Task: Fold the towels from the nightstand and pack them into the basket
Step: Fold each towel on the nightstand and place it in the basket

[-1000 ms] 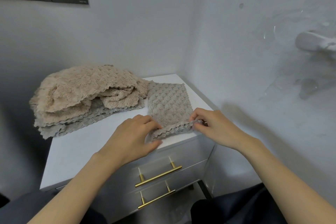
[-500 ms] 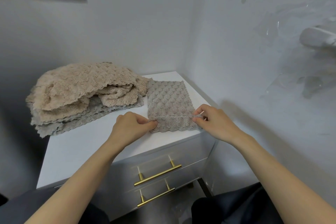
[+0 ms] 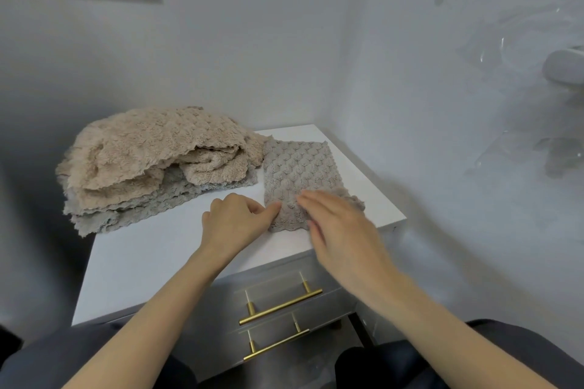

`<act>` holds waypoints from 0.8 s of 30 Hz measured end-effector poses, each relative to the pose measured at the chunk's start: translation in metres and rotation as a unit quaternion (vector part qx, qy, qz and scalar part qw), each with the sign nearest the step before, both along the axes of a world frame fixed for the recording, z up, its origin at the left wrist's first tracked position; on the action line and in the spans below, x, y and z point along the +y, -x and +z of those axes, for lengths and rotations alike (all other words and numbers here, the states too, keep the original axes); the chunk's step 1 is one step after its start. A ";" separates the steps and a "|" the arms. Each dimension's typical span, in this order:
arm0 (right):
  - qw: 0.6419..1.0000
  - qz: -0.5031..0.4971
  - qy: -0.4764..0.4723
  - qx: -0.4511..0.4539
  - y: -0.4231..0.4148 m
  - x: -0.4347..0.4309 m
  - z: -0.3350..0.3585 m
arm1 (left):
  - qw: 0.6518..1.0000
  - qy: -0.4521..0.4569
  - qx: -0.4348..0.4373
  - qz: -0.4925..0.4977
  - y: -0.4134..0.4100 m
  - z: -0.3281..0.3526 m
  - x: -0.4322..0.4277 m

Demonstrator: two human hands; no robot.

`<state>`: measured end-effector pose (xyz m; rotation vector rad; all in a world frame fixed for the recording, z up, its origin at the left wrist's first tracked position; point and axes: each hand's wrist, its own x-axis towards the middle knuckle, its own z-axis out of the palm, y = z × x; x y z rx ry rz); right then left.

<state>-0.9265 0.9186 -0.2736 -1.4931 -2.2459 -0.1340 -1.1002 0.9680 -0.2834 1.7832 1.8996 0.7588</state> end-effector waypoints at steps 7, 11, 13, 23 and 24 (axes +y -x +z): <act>0.990 0.029 0.086 -0.107 0.005 0.000 -0.023 | 1.000 -0.002 0.003 0.011 -0.001 -0.003 0.002; 0.988 0.002 0.103 -0.118 -0.007 0.001 -0.023 | 1.000 -0.013 0.018 0.009 -0.001 -0.005 0.003; 0.985 -0.025 0.115 -0.126 -0.017 0.002 -0.021 | 0.999 -0.015 0.028 0.001 0.001 -0.005 0.004; 0.983 -0.055 0.108 -0.139 -0.036 0.015 -0.010 | 0.934 -0.258 0.109 -0.222 0.000 -0.003 -0.010; 0.984 -0.052 0.104 -0.133 -0.039 0.016 -0.009 | 0.930 -0.257 0.118 -0.236 0.001 -0.003 -0.010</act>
